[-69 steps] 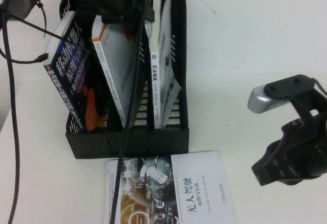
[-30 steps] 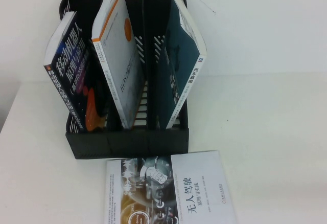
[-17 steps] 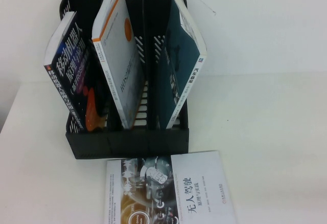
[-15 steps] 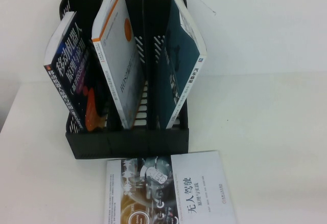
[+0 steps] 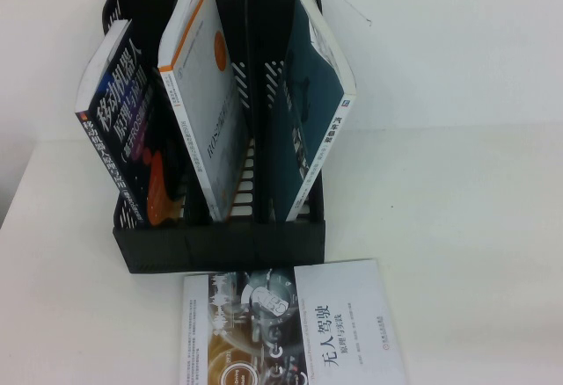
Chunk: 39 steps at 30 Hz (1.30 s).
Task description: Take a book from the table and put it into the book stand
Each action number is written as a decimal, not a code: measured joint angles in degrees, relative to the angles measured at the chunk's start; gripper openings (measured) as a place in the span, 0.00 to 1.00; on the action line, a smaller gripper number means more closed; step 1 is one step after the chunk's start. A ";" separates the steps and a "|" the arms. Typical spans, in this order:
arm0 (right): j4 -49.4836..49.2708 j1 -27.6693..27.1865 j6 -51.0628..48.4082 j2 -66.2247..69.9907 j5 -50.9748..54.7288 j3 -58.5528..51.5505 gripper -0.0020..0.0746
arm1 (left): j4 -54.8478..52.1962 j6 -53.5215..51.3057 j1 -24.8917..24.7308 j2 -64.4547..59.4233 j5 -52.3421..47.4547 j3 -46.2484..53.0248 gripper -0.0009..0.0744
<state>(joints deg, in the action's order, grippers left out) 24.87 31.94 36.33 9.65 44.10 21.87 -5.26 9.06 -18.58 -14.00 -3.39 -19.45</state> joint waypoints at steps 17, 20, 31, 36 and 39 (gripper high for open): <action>0.00 0.00 0.00 0.00 -0.13 0.00 0.03 | 0.00 0.00 0.00 0.00 0.23 0.00 0.01; 0.00 0.00 0.00 0.00 -0.13 0.00 0.03 | 0.00 0.00 0.00 0.00 0.23 0.00 0.01; 0.00 0.00 0.08 0.00 -0.13 0.00 0.02 | 0.00 0.00 0.00 0.00 0.23 0.00 0.01; 0.00 0.00 0.08 0.00 -0.13 0.00 0.03 | 0.00 0.00 0.00 0.27 0.75 0.58 0.01; 0.00 0.00 0.08 0.00 -0.13 0.00 0.03 | 0.00 0.00 1.12 1.34 1.29 2.65 0.01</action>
<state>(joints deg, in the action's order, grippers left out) 24.87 31.94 36.42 9.65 43.96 21.87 -5.26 9.06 -17.46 -12.66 -2.10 -16.79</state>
